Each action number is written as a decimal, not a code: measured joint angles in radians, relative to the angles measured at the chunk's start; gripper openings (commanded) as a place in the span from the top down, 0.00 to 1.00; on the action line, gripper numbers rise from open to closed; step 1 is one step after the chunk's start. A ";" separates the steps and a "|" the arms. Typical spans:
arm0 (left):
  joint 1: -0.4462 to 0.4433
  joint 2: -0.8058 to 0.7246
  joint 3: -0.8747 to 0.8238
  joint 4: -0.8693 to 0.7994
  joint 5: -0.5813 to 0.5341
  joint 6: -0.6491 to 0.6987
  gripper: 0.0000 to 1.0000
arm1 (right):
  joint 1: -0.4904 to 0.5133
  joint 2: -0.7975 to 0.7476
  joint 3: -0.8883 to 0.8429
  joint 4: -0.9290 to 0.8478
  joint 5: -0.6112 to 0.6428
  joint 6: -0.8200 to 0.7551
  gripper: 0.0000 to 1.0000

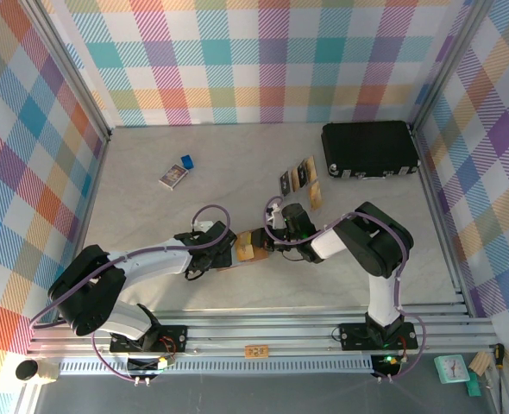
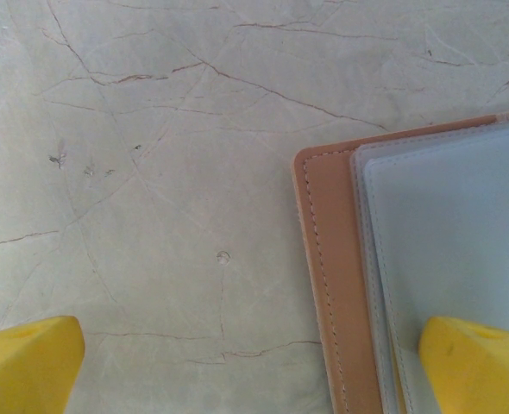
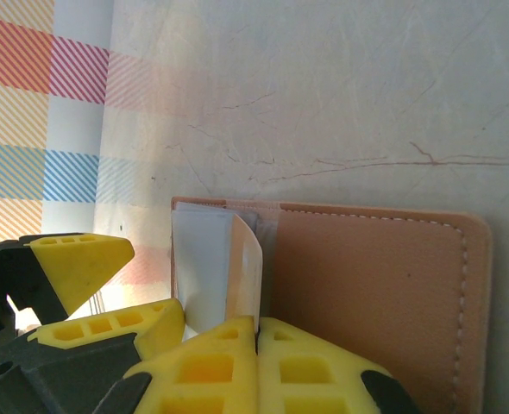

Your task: Put the credit cards into the card holder

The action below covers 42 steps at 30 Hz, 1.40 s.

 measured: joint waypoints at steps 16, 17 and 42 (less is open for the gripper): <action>0.000 0.000 0.000 0.000 0.000 0.000 0.00 | 0.000 0.000 -0.011 0.006 -0.008 -0.008 1.00; 0.000 0.000 0.000 0.000 0.000 0.000 0.00 | 0.000 0.000 -0.011 0.004 -0.010 -0.008 1.00; 0.000 0.000 -0.002 0.003 -0.001 -0.003 0.00 | -0.008 0.039 0.056 -0.053 -0.066 -0.031 1.00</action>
